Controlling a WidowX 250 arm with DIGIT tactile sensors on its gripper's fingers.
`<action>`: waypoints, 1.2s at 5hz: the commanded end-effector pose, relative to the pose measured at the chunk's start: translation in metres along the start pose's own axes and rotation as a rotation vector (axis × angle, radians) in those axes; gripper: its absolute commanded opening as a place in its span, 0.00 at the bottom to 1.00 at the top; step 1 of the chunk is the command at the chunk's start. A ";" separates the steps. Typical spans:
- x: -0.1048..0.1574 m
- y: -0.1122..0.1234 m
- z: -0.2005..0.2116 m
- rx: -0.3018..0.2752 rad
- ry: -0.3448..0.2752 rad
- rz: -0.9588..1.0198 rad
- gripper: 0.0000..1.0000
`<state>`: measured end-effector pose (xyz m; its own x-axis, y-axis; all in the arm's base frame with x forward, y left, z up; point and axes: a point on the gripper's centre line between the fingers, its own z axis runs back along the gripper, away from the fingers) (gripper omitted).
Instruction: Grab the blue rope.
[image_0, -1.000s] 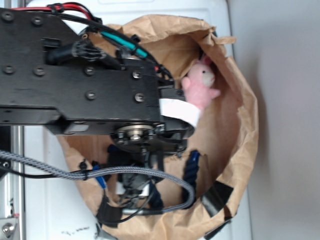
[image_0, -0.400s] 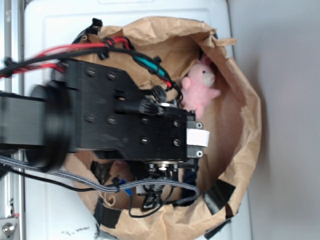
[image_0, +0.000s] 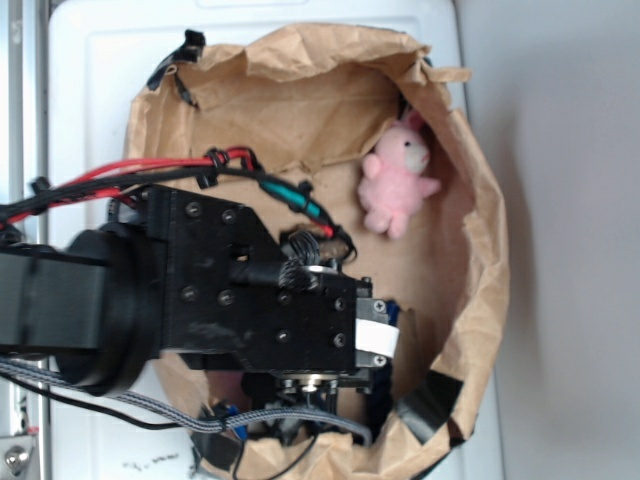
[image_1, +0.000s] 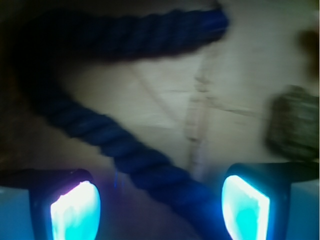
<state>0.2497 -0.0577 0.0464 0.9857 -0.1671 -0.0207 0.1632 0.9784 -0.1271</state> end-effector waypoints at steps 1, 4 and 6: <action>-0.034 -0.048 -0.007 0.003 -0.018 -0.048 1.00; -0.064 -0.056 -0.034 0.104 0.074 0.032 1.00; -0.064 -0.056 -0.034 0.104 0.074 0.032 1.00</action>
<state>0.1912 -0.0911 0.0213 0.9952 -0.0597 -0.0780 0.0578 0.9980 -0.0256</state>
